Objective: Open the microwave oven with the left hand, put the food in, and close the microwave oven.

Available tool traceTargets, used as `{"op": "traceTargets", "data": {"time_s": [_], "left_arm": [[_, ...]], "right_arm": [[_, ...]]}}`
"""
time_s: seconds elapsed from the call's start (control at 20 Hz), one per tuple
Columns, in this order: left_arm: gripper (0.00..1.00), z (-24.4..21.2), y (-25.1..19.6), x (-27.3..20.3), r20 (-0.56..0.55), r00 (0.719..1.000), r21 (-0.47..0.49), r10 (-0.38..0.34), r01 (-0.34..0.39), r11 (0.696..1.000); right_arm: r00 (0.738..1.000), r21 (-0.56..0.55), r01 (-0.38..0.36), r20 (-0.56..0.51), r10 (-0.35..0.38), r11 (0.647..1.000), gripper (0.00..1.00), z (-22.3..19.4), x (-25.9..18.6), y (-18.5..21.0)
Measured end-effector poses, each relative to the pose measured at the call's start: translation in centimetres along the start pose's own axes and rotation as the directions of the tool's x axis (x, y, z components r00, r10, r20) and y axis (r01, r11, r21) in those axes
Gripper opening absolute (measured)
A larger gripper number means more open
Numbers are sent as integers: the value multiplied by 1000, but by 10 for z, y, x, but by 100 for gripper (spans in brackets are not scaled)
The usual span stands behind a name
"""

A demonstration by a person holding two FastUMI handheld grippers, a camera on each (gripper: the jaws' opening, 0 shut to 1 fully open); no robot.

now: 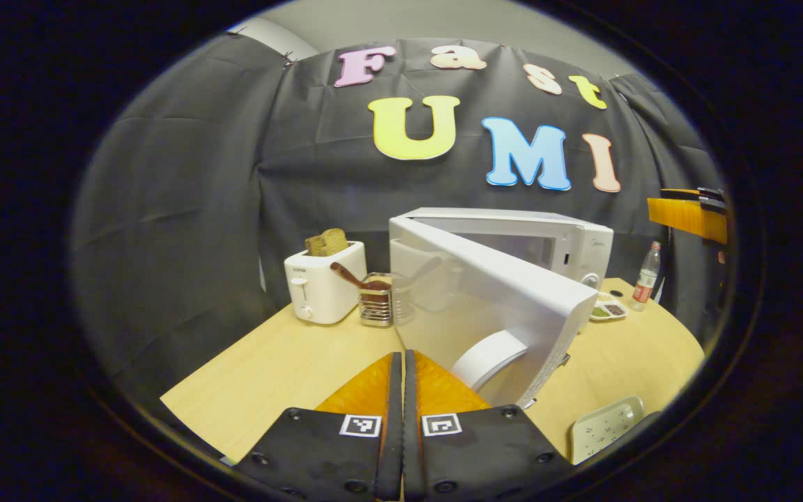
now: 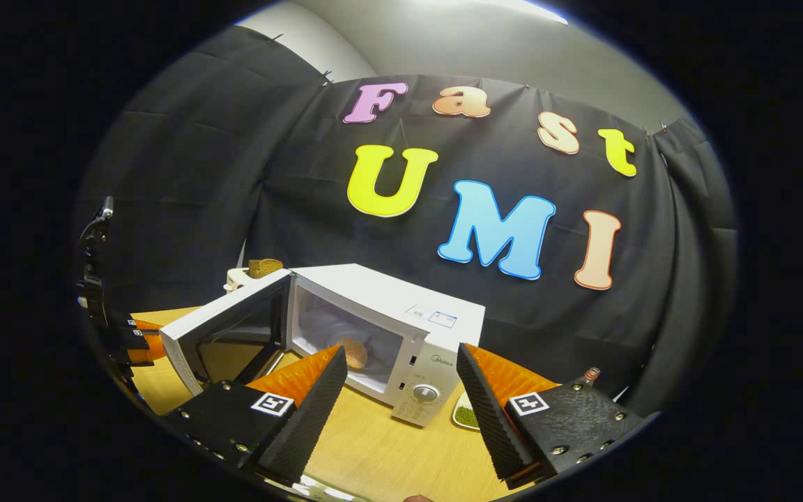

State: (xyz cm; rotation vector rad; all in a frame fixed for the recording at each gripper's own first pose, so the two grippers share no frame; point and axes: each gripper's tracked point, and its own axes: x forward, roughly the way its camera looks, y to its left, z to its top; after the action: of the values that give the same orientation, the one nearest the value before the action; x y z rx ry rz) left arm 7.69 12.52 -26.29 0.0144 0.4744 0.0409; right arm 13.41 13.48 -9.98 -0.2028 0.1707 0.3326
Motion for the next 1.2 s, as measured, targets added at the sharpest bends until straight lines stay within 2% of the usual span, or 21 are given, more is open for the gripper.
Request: {"op": "traceTargets", "data": {"time_s": [0.3, 0.65, 0.9, 1.2], "left_arm": [[7, 18, -48, 22, 15, 990, 37, -138, 137, 990], [7, 37, -96, 53, 23, 963, 73, -269, 266, 961], [7, 49, -121, 79, 29, 942, 98, -333, 329, 939], [7, 63, -141, 112, 34, 925, 98, -378, 373, 923]], "right_arm": [[998, 18, 60, -25, -59, 998, 96, -6, -11, -23], [989, 40, 136, -56, -134, 990, 97, -17, -24, -41], [979, 53, 187, -89, -182, 981, 96, -26, -25, -51], [966, 50, 239, -114, -232, 970, 96, -31, -21, -60]]}}
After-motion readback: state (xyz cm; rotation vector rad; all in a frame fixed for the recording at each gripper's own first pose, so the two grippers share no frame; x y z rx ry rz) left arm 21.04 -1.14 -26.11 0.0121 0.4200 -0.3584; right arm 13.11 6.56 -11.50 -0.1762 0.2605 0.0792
